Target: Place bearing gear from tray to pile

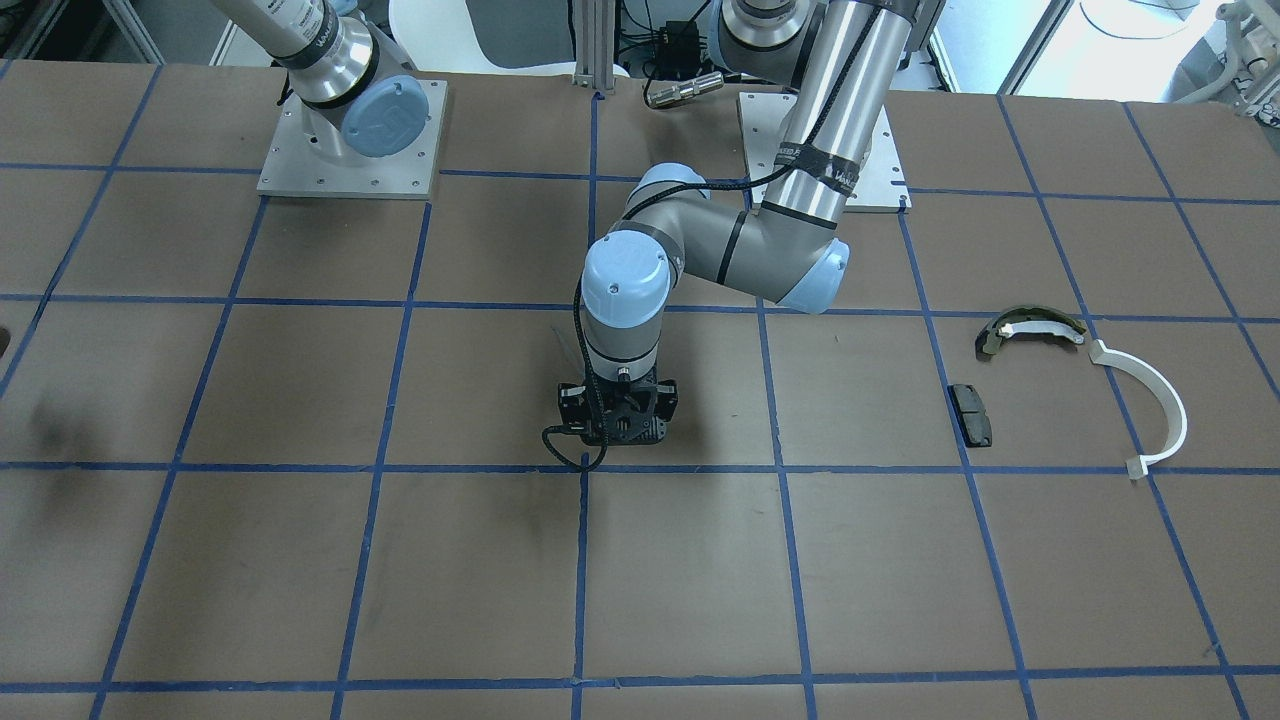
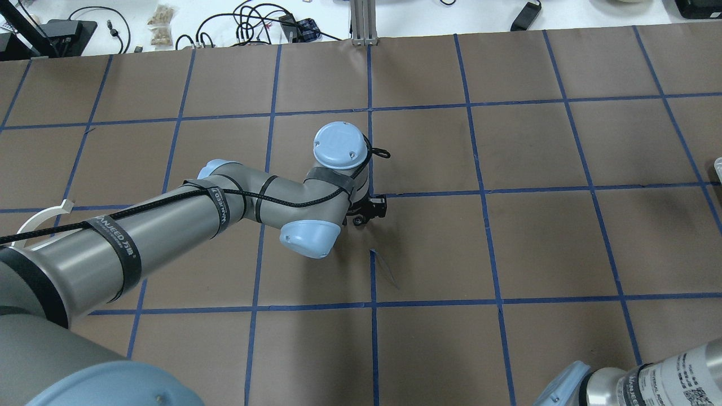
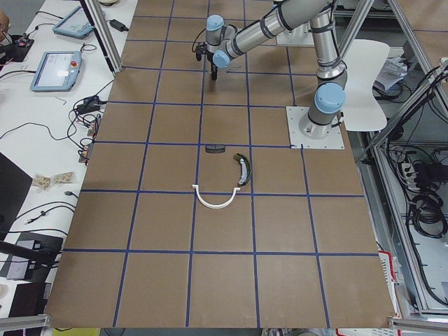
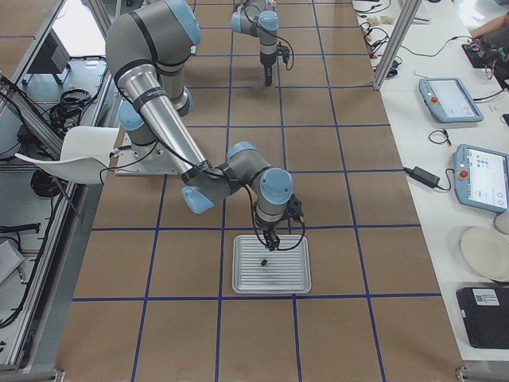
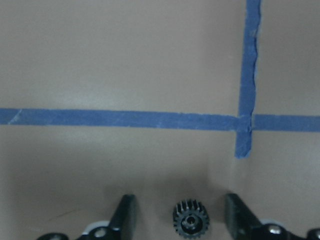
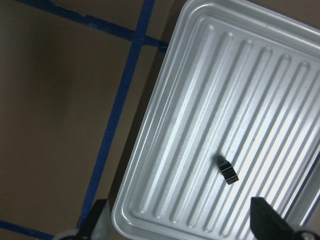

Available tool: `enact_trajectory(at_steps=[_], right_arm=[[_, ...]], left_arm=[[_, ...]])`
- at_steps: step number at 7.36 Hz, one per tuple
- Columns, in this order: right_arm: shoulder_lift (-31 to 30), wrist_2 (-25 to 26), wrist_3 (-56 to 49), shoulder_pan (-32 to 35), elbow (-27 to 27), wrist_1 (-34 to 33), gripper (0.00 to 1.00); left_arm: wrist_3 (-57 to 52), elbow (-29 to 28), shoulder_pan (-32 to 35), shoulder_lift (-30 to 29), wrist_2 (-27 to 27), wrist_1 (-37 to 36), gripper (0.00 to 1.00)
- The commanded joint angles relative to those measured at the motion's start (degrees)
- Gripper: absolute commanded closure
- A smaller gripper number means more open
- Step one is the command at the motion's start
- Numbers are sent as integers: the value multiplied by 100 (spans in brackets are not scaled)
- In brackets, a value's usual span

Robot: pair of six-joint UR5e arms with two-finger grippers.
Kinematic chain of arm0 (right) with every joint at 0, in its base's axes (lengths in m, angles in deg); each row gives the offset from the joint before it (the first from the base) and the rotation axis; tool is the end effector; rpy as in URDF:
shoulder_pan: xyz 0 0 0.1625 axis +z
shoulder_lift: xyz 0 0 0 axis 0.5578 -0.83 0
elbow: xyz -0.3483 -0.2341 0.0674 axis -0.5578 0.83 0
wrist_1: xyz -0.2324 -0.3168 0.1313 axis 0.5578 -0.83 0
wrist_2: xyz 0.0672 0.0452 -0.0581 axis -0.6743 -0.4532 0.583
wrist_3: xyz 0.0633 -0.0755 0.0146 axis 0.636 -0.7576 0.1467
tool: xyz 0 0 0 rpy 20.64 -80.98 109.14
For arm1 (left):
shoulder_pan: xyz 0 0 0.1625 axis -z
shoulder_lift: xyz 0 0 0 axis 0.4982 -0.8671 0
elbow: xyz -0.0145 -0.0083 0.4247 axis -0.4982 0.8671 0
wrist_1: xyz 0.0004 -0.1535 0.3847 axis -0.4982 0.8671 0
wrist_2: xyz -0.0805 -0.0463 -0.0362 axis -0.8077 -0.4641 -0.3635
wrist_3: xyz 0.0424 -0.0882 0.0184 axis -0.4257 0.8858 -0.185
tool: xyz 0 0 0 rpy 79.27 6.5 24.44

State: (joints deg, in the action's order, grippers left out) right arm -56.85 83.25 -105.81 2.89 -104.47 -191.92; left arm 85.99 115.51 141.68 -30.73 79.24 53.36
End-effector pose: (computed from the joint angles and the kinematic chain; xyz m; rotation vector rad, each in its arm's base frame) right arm -0.4194 -0.4723 0.2667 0.5321 -3.0662 -0.0889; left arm -0.3389 -0.4916 0.1620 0.0691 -3.1398 0.0508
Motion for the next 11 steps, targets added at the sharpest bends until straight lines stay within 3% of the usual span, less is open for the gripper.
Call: enact_trajectory(at_steps=[1,3,6,8,10,11], right_arm=[[468,39,-311,-66,479,-55,0],[927,30,-427,-146,972,-46,0],[998,30,-427,-137,904,-46,11],[1069,39,-418,-137,790,-55,11],[1156,48,-427,-137,789,-55,19],[1218,57,-471,-146,789,-55,27]], left_arm=[[-49,-65,-78,123,-8,9,100],[-731,-546,-822,394,-25,1030,100],[-2292,-1899,-2288,826,-35,3876,100],[-3488,-1965,-3221,1020,201,4306,100],[-4920,-1658,-4424,968,467,4272,100],[-5206,-1509,-4830,820,502,3984,100]])
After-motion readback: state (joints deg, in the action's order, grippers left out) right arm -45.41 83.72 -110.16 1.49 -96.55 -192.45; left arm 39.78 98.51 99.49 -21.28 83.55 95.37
